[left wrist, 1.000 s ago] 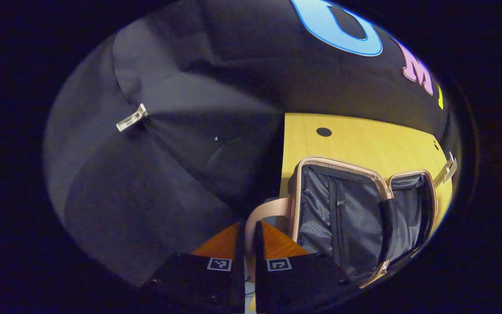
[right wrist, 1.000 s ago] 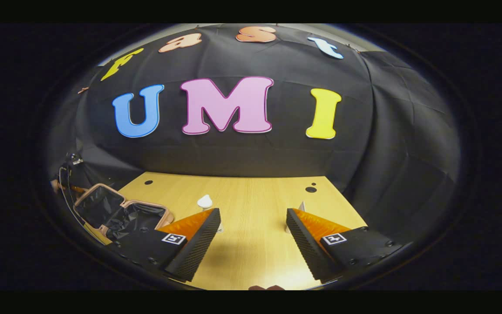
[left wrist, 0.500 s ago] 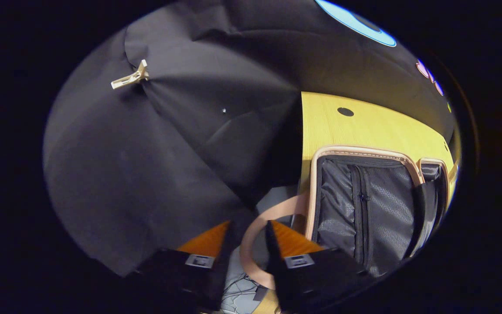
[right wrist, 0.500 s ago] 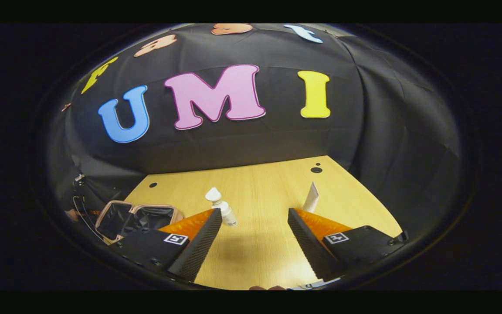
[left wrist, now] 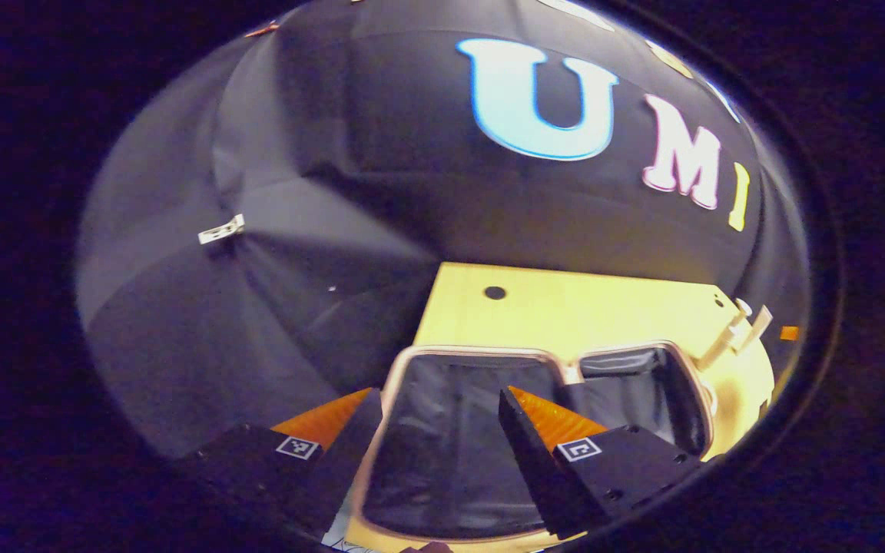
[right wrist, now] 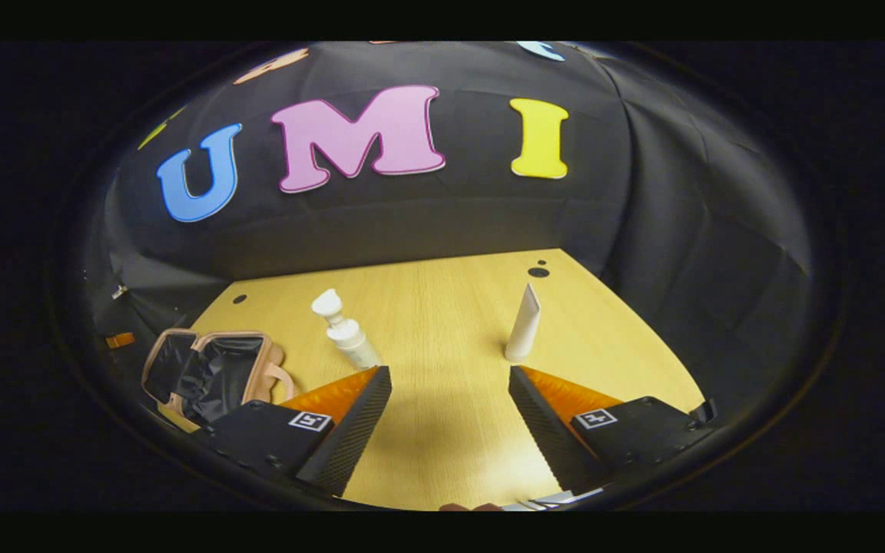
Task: First open the suitcase, pack the skin care products into it, and then close the suitcase.
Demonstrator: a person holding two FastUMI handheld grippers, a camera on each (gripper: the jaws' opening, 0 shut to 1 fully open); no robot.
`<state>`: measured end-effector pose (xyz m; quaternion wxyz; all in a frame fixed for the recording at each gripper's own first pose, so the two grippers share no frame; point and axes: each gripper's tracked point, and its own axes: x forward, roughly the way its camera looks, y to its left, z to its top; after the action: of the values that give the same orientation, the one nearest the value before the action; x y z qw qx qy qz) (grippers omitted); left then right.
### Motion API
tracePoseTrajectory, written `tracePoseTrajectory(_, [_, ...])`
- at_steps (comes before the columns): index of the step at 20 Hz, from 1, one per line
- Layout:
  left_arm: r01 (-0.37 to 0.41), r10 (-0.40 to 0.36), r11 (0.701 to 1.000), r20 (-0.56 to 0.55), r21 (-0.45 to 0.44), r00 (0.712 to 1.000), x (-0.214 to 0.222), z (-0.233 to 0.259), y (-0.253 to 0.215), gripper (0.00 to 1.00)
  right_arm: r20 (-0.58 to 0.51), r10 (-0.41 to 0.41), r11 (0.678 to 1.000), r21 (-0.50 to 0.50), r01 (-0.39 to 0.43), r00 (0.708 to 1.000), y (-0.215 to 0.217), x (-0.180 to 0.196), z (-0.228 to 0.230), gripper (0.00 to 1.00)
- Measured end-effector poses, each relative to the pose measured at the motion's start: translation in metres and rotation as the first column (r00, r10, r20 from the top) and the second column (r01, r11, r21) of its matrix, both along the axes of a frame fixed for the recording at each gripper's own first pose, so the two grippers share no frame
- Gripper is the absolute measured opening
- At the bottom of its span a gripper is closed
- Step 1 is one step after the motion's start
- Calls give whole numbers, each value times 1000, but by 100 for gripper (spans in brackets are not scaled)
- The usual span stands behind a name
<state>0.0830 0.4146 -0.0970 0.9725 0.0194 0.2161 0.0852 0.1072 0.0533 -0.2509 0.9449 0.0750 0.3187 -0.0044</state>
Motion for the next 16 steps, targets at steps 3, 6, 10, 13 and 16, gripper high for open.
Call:
tracePoseTrajectory(3, [191,-191,982,-15,12,982,27,-8,-134,96,-22,-8,999,-35,7,1000,-15,11,-19,98])
tracePoseTrajectory(6, [312,-316,944,-19,-107,949,55,-22,-256,97,-39,3,999,-45,-5,999,-31,23,-35,98])
tracePoseTrajectory(10, [400,-406,913,-92,-76,909,89,-60,-360,96,-71,18,1000,-10,-19,997,-47,40,-56,98])
tracePoseTrajectory(13, [395,-398,917,-165,-53,902,125,-92,-402,97,-104,57,998,-1,-57,993,-55,56,-75,98])
tracePoseTrajectory(16, [359,-362,932,-192,-50,912,149,-108,-419,97,-107,68,998,22,-66,992,-61,78,-89,98])
